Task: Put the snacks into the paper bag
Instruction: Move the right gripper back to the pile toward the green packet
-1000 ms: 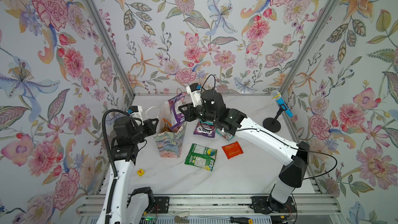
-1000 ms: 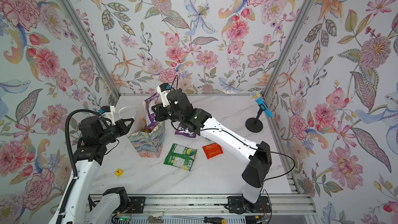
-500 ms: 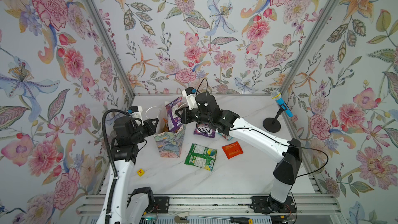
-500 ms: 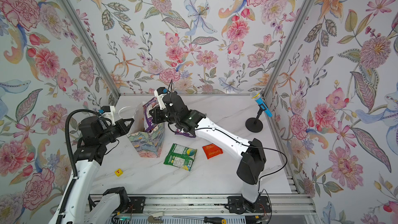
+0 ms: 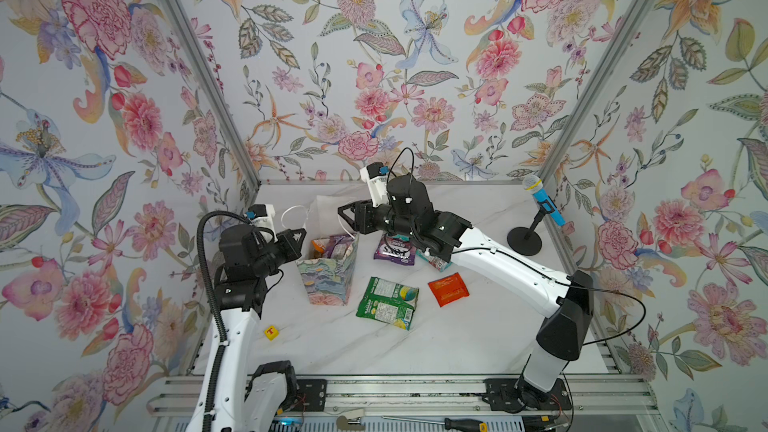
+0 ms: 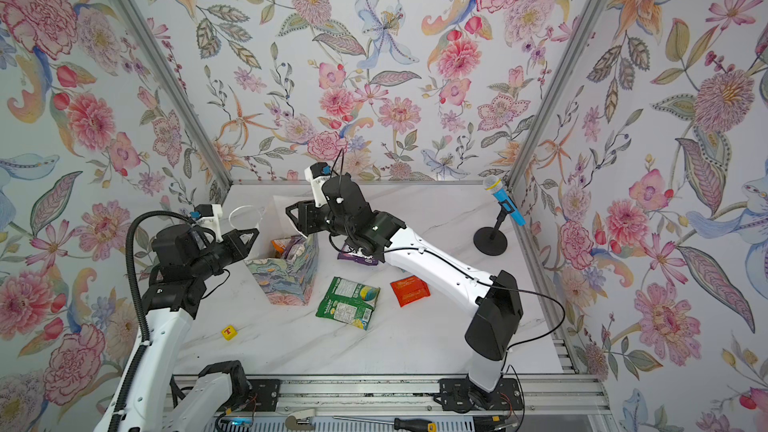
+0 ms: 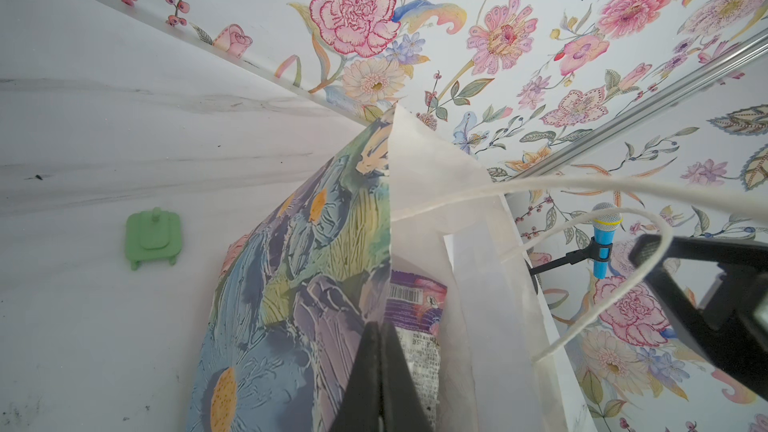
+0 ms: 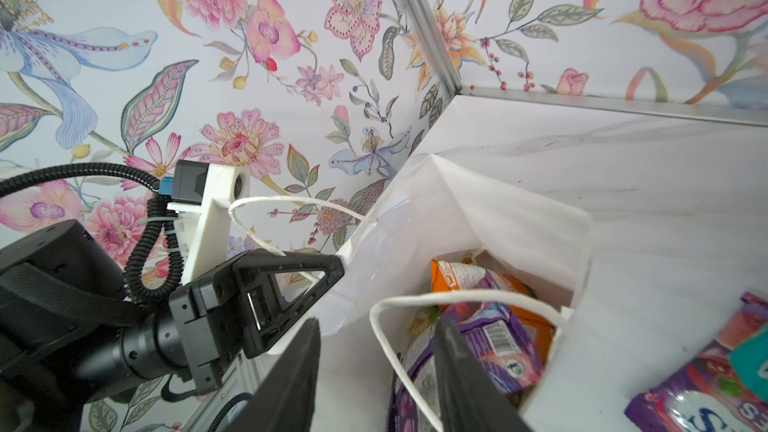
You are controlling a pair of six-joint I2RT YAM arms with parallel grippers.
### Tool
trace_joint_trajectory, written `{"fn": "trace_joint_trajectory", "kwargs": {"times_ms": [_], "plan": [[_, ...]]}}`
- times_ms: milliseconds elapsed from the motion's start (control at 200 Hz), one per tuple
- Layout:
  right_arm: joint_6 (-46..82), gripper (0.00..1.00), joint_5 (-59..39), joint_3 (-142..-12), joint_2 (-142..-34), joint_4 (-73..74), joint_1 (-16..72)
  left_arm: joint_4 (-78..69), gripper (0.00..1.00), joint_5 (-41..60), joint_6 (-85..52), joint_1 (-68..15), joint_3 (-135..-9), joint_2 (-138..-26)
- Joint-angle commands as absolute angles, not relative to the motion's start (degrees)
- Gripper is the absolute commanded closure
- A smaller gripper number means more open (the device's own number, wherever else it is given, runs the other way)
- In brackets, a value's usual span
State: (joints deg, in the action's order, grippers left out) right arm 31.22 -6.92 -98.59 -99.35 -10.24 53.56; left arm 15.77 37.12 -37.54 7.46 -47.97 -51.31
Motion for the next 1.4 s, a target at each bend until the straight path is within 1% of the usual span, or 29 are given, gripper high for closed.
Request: {"fn": "trace_joint_trajectory", "kwargs": {"times_ms": [0,135,380,696,856,1056,1191,1396], "plan": [[29.7,0.49,-4.3,-94.9,-93.9,-7.4,52.3,14.0,0.99,38.5,-37.2,7.1,-47.5,-50.4],[29.9,0.45,-2.7,-88.5,-89.5,-6.2,50.5,13.8,0.98,38.4,-37.3,7.1,-47.6,-50.7],[30.5,0.44,-2.1,-78.0,-82.5,-6.0,46.7,13.8,0.99,38.5,-37.4,7.1,-47.9,-51.2],[32.6,0.44,-2.7,-61.9,-75.5,-12.6,40.7,13.6,0.98,38.3,-37.6,7.1,-47.6,-50.9],[32.8,0.45,-4.4,-56.5,-76.4,-14.3,39.7,13.8,0.99,38.4,-37.6,7.1,-47.5,-50.8],[33.4,0.47,-8.8,-53.6,-81.2,-14.9,39.5,13.8,0.98,38.6,-37.8,7.0,-47.6,-50.6],[36.7,0.50,-11.7,-49.7,-83.4,-11.1,39.6,14.1,0.98,38.5,-37.8,7.1,-47.8,-50.3],[41.5,0.51,-11.8,-43.8,-85.0,-5.8,41.9,14.5,0.98,38.3,-37.6,7.1,-47.8,-50.2]]}}
